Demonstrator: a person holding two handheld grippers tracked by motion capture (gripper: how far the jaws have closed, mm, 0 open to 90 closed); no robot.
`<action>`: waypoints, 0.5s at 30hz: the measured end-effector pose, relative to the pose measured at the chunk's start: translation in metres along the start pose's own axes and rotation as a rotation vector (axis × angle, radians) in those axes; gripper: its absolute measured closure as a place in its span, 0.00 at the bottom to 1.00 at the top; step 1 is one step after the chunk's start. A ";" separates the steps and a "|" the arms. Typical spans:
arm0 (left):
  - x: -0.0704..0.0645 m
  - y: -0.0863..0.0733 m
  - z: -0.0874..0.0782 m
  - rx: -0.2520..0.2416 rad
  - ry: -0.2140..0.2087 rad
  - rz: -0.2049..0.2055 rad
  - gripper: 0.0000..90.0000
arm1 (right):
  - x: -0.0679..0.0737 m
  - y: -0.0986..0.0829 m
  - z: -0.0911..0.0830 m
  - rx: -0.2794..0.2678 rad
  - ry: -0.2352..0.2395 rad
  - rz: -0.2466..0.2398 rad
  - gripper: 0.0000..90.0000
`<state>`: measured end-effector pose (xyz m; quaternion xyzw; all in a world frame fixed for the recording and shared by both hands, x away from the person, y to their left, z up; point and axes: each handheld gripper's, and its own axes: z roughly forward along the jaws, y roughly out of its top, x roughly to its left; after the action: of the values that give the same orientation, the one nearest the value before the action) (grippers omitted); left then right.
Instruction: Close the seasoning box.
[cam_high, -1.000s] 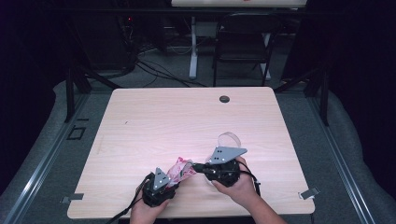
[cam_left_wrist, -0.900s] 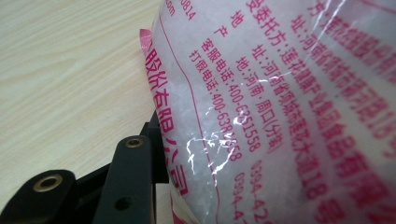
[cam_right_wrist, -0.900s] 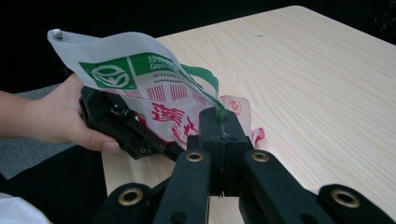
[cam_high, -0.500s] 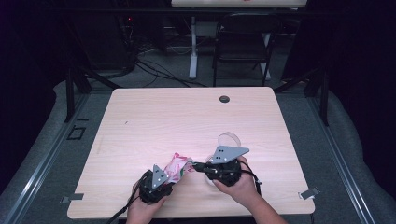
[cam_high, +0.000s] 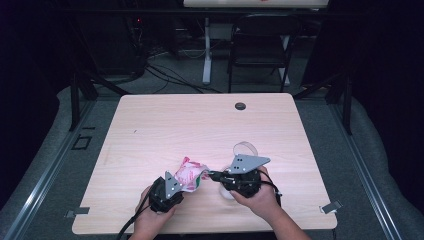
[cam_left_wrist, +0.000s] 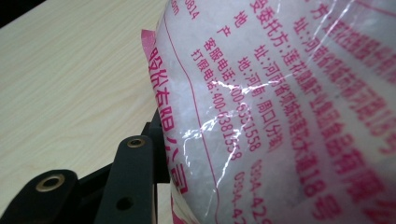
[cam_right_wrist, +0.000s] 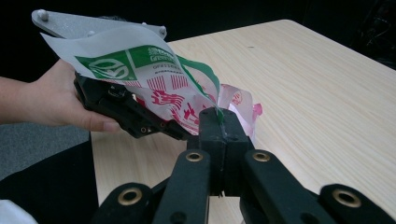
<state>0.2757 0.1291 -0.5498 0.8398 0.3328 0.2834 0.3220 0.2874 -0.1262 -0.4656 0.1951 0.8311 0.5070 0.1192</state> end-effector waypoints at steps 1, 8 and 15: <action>0.000 0.001 0.000 -0.003 0.006 0.004 0.66 | -0.001 0.000 -0.001 0.002 -0.002 0.000 0.98; 0.003 0.011 0.001 0.002 0.039 0.043 0.66 | -0.005 0.001 -0.004 -0.001 -0.013 0.003 0.94; 0.006 0.019 0.001 0.001 0.055 0.068 0.66 | -0.008 0.004 -0.006 0.004 -0.012 0.003 0.88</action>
<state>0.2873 0.1223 -0.5352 0.8426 0.3131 0.3172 0.3024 0.2927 -0.1332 -0.4595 0.1996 0.8310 0.5044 0.1229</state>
